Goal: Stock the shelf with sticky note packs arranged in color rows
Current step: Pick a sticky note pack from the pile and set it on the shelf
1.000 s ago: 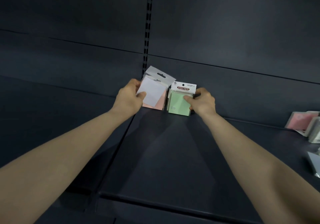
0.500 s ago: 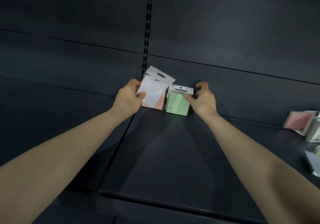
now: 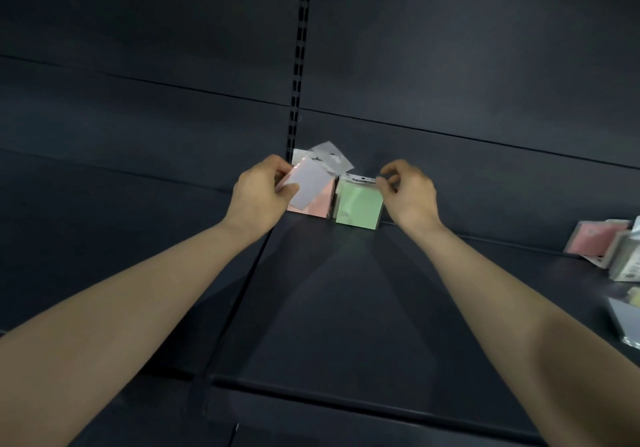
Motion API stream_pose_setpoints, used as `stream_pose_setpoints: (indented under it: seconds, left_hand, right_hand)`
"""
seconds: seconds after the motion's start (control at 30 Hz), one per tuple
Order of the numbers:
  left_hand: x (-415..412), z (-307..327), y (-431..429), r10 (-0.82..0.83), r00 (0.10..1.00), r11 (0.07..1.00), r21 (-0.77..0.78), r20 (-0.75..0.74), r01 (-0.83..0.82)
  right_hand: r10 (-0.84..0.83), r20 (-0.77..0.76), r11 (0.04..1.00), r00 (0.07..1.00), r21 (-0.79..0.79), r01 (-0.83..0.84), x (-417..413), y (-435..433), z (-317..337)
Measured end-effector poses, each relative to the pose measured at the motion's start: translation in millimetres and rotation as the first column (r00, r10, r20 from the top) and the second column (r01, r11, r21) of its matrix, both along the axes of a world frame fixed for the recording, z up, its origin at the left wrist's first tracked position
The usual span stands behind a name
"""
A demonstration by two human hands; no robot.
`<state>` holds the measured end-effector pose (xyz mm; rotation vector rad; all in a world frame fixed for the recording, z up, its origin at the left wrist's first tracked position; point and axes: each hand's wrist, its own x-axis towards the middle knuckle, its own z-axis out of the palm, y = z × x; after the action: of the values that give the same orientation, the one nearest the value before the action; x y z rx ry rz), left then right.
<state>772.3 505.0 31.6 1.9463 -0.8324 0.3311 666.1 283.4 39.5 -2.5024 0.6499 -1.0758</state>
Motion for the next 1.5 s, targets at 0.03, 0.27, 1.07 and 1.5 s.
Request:
stream_pose_setpoints:
  seconds: [0.03,0.27,1.07,1.5]
  left_hand:
    - [-1,0,0,0.001,0.999,1.000,-0.003,0.047,-0.001]
    - [-4,6,4,-0.047,0.778,0.999,0.033,0.626,0.033]
    - [70,-13,26,0.003,0.981,0.879,0.466,0.195,-0.096]
    - [88,-34,-8,-0.128,0.980,0.805,0.561,-0.153,0.193]
  right_hand:
    - [-0.016,-0.005,1.000,1.000,0.007,0.016,-1,2,3]
    - [0.122,-0.128,0.900,0.984,0.433,-0.055,-12,30,41]
    - [0.290,-0.268,0.956,0.919,0.121,-0.266,31,57,34]
    - [0.121,-0.258,0.943,0.958,-0.270,-0.192,71,59,2]
